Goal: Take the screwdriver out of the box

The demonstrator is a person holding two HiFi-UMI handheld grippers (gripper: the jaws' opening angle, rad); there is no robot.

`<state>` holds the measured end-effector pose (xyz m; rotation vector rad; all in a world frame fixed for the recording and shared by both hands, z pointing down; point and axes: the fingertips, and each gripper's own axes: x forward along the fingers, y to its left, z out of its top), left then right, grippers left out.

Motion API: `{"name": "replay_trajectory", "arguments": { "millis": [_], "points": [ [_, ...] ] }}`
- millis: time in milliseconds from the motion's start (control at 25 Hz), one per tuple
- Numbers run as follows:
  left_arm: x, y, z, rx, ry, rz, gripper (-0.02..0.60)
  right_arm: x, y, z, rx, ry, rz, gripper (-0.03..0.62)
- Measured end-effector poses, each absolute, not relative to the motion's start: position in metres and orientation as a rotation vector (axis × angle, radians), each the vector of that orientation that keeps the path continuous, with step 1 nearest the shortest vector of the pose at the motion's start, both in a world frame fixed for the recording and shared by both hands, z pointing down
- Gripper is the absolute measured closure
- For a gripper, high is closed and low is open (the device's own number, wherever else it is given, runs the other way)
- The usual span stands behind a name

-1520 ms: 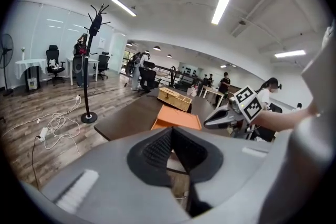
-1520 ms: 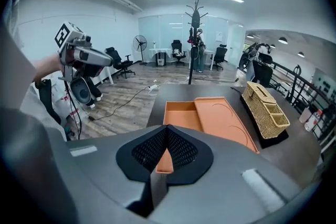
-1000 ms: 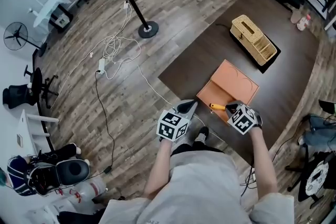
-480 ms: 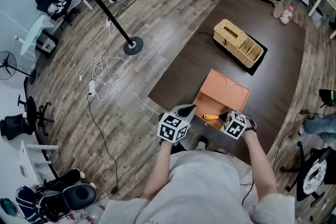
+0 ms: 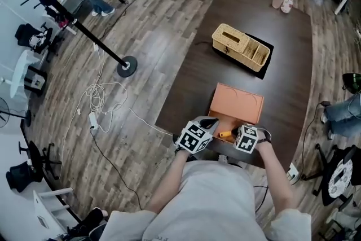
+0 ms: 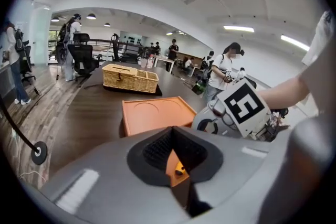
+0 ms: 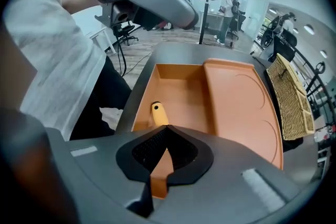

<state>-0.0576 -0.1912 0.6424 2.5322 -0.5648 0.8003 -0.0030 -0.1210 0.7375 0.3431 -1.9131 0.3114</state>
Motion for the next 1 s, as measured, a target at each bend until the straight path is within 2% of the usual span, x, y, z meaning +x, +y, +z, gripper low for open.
{"name": "replay_trajectory", "arguments": {
  "millis": [520, 600, 1000],
  "points": [
    [-0.036, -0.157, 0.661, 2.597, -0.129, 0.998, 0.528, -0.003, -0.11, 0.755, 0.287, -1.828, 0.323, 0.595],
    [-0.034, -0.15, 0.662, 2.607, -0.062, 1.025, 0.528, -0.002, -0.107, 0.756, 0.264, -1.813, 0.333, 0.57],
    [-0.032, -0.152, 0.667, 2.606, 0.047, 1.043, 0.528, 0.001, -0.103, 0.762, 0.227, -1.774, 0.344, 0.533]
  ]
}}
